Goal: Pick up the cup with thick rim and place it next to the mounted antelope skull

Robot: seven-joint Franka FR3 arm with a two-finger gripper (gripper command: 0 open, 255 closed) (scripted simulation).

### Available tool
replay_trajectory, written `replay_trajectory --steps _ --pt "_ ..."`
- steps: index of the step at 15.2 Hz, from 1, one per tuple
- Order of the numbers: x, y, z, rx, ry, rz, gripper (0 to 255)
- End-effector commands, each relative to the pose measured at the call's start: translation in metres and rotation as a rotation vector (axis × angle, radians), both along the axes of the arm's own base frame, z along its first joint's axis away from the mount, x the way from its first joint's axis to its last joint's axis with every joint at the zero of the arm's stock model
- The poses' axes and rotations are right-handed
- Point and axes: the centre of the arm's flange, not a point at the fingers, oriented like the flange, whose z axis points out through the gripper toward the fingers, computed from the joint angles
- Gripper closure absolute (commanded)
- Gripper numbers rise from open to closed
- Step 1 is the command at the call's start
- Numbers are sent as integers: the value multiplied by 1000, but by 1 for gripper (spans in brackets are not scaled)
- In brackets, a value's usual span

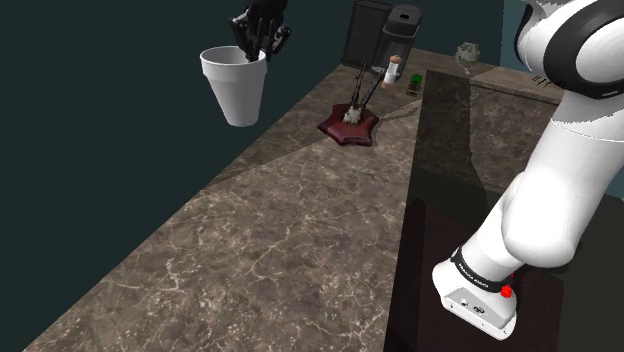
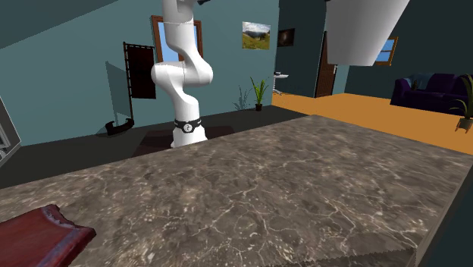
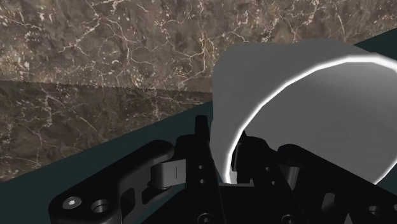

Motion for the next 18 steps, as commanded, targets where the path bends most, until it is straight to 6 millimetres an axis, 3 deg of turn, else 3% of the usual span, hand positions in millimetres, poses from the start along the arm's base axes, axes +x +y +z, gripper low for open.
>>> replay_trajectory --steps 1,8,18 --pt "1 -1 11 0 0 0 255" --pt "1 -1 44 0 0 0 255" --pt "-51 -122 44 0 0 0 255"
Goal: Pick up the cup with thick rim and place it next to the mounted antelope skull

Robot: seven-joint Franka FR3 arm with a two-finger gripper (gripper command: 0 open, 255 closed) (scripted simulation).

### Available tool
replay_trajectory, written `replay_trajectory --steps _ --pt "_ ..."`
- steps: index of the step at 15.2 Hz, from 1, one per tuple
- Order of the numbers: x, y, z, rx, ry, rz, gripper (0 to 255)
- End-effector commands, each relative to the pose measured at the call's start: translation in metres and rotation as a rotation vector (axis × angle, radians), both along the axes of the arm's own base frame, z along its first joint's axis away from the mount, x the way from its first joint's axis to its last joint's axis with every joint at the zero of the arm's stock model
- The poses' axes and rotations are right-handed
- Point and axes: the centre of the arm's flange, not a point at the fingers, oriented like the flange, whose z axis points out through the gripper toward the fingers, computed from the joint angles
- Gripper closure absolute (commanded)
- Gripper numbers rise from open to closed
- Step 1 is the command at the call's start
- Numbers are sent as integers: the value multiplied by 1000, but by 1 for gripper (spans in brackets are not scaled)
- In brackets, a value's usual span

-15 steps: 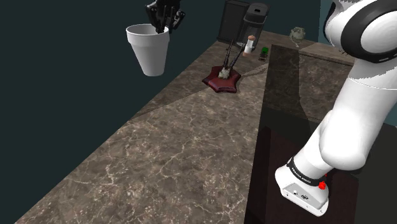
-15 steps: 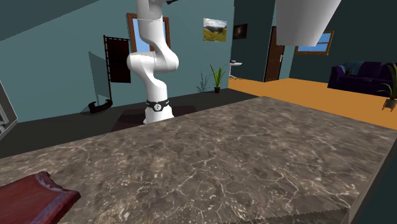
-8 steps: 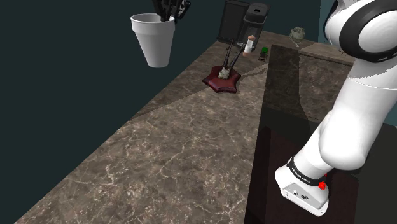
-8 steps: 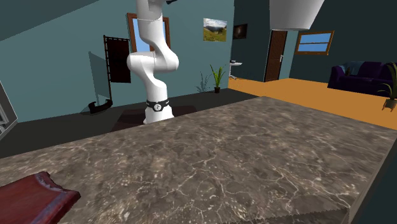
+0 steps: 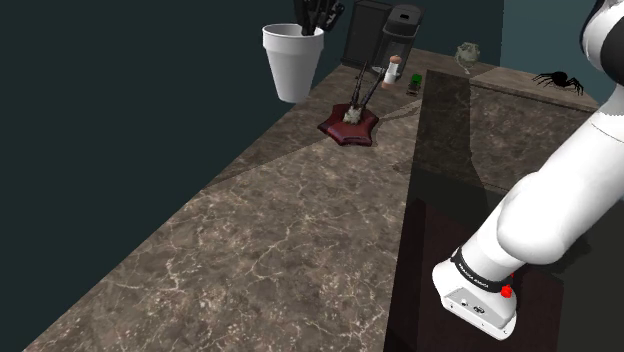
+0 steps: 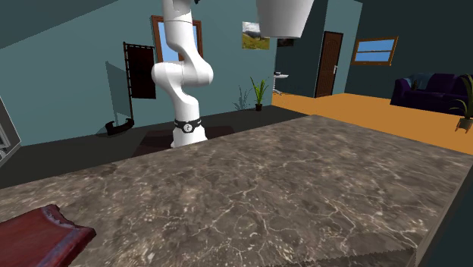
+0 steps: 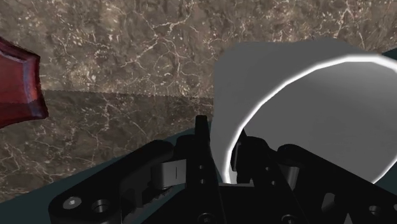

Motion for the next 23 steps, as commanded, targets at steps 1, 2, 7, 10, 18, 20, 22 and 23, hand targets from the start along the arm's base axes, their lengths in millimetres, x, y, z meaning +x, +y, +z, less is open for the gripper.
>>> replay_trajectory --steps 1,2,7,10,18,20,22,23 --pt "-12 -23 0 1 0 1 255" --pt "-17 -35 0 1 0 1 255" --pt "-43 -96 0 1 0 1 255" --pt "-59 -133 0 1 0 1 255" --pt "-100 -230 0 1 0 1 255" --pt "-111 -254 0 1 0 1 255" --pt "-119 -274 -5 1 0 1 255" --pt "-119 -274 -10 1 0 1 255"
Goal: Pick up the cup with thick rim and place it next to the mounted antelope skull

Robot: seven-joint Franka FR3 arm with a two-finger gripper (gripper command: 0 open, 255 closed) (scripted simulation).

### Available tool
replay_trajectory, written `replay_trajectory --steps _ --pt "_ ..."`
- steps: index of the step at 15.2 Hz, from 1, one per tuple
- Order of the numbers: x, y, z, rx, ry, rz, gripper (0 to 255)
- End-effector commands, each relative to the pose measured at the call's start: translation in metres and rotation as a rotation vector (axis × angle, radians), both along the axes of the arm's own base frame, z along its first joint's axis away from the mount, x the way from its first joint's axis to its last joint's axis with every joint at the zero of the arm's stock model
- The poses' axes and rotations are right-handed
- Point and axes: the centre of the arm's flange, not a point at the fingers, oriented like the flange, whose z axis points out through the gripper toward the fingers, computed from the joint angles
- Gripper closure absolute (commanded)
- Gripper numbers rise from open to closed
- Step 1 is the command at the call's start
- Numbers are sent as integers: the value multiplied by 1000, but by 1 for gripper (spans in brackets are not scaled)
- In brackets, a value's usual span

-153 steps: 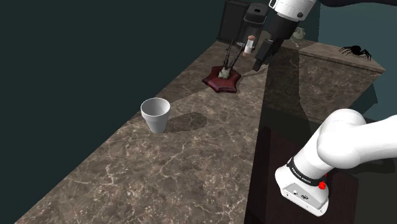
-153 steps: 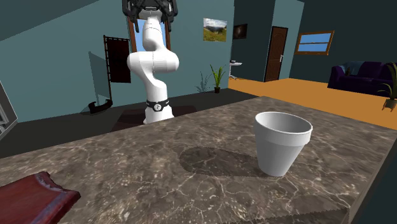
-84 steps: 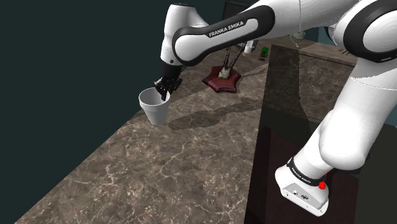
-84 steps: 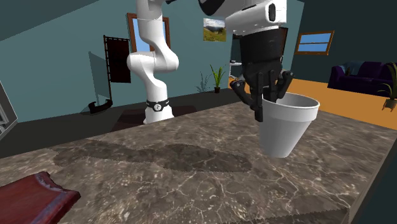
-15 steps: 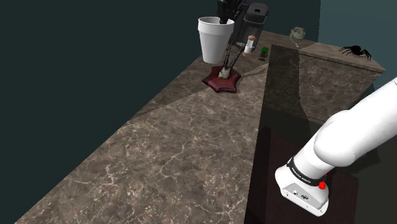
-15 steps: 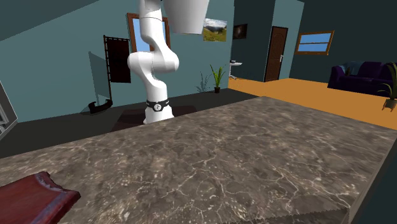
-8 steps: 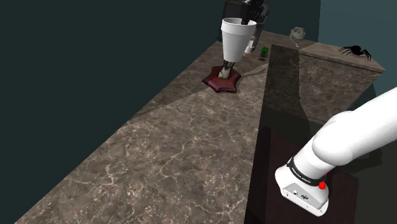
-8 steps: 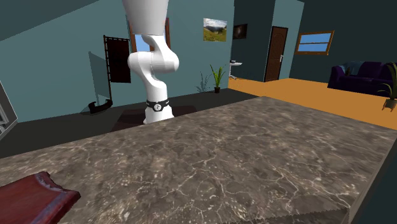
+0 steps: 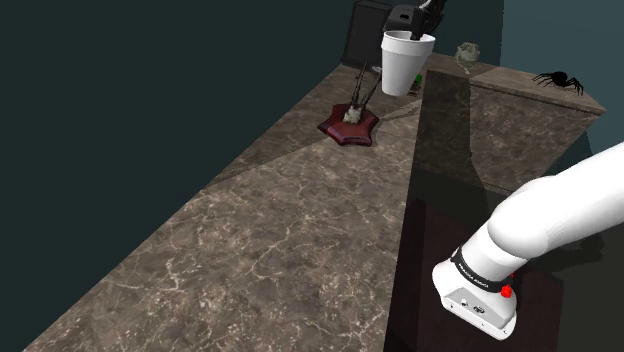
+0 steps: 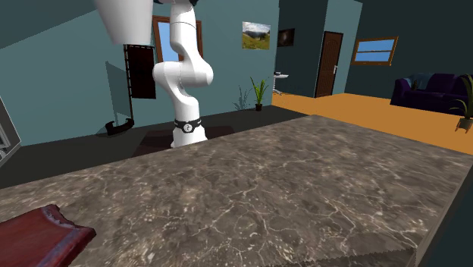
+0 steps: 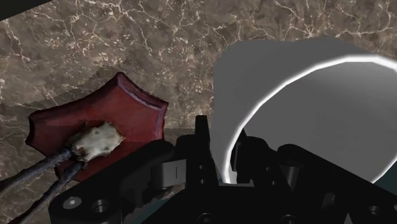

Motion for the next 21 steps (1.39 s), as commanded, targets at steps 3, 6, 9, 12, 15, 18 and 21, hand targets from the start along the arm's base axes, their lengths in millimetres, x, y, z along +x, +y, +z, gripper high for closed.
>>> replay_trajectory --steps 3,6,9,12,15,18,21 --pt "-1 -2 -20 0 0 2 255" --pt "-1 -2 -36 0 0 2 255" --pt "-1 -2 -51 0 0 2 255" --pt "-1 -2 -67 0 0 2 255" --pt "-1 -2 -83 0 0 2 255" --pt "-1 -2 -99 0 0 2 255" --pt "-1 -2 -115 0 0 2 255"
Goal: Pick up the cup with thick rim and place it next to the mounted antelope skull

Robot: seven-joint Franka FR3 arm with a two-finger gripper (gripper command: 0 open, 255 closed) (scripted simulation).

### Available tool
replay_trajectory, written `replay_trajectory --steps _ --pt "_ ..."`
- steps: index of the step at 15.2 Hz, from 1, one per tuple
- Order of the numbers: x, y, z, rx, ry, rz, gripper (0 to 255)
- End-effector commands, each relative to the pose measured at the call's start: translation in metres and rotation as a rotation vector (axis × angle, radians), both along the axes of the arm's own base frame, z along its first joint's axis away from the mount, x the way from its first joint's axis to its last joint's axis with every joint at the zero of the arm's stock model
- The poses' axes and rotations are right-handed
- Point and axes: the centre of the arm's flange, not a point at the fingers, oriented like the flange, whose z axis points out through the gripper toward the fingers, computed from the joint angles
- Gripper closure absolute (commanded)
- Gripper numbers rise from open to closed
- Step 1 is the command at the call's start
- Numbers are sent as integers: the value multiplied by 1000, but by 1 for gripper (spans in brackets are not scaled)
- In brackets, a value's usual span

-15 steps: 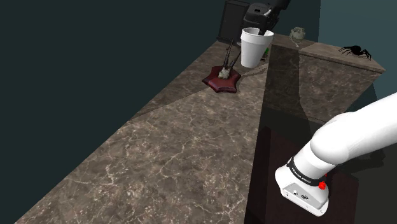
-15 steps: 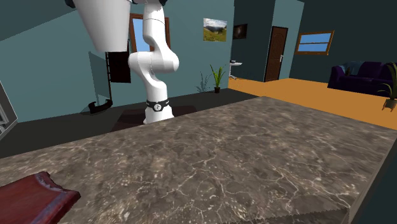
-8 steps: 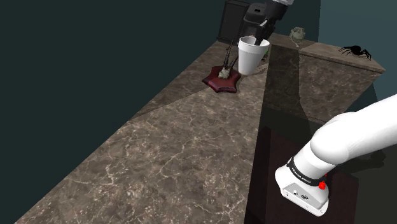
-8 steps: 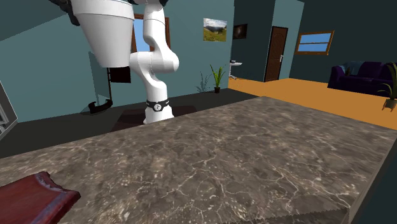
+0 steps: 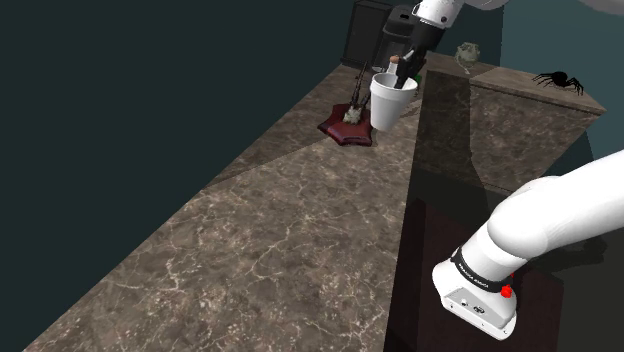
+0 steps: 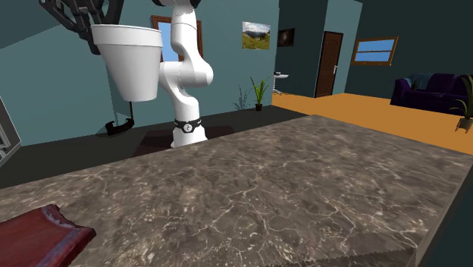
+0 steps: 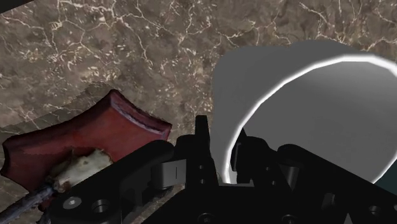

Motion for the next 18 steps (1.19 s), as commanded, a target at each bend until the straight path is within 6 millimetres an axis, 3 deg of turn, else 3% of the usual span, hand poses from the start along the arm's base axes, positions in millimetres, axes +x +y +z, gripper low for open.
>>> replay_trajectory --steps 1,18 --pt "0 0 -11 0 -1 0 255" --pt "0 0 -101 0 -1 0 255"
